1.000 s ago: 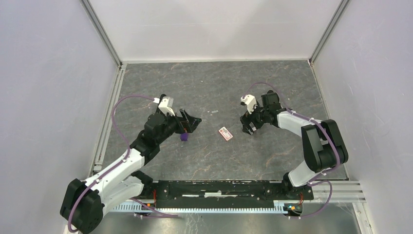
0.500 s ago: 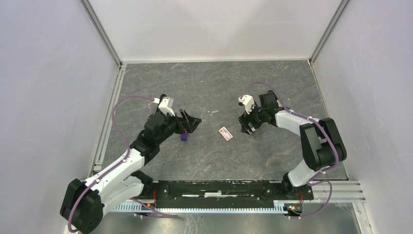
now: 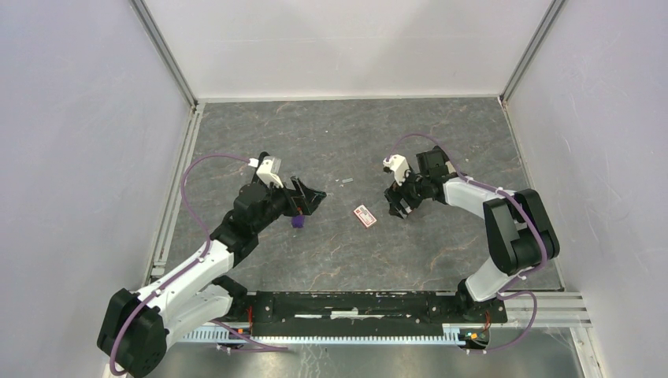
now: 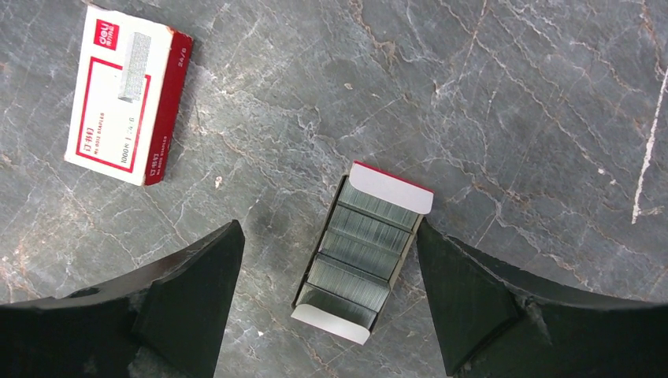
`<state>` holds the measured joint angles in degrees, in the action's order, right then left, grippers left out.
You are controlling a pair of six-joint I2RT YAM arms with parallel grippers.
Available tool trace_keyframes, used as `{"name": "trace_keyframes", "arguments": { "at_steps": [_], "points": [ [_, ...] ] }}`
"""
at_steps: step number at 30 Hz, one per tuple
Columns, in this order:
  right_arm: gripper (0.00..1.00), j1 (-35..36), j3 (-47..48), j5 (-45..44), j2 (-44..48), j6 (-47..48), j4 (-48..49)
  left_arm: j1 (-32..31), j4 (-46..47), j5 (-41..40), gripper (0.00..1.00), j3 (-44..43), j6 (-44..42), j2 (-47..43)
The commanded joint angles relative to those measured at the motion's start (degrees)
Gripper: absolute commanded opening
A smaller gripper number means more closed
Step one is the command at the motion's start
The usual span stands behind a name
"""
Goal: Unload the staples from the stapler
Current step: Move the staple box to the center of the board.
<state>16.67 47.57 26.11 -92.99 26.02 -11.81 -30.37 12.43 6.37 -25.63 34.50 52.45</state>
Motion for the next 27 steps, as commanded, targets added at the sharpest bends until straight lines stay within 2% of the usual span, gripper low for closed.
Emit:
{"name": "trace_keyframes", "arguments": {
  "at_steps": [1, 27],
  "points": [
    [0.87, 0.6, 2.2, 1.7, -0.5, 1.0, -0.1, -0.2, 1.2, 0.8, 1.00, -0.2, -0.7, -0.6],
    [0.88, 1.5, 4.3, 7.0, 1.1, 6.1, -4.8, -0.3, 1.4, 3.0, 1.00, -0.2, -0.9, -1.4]
  ]
}}
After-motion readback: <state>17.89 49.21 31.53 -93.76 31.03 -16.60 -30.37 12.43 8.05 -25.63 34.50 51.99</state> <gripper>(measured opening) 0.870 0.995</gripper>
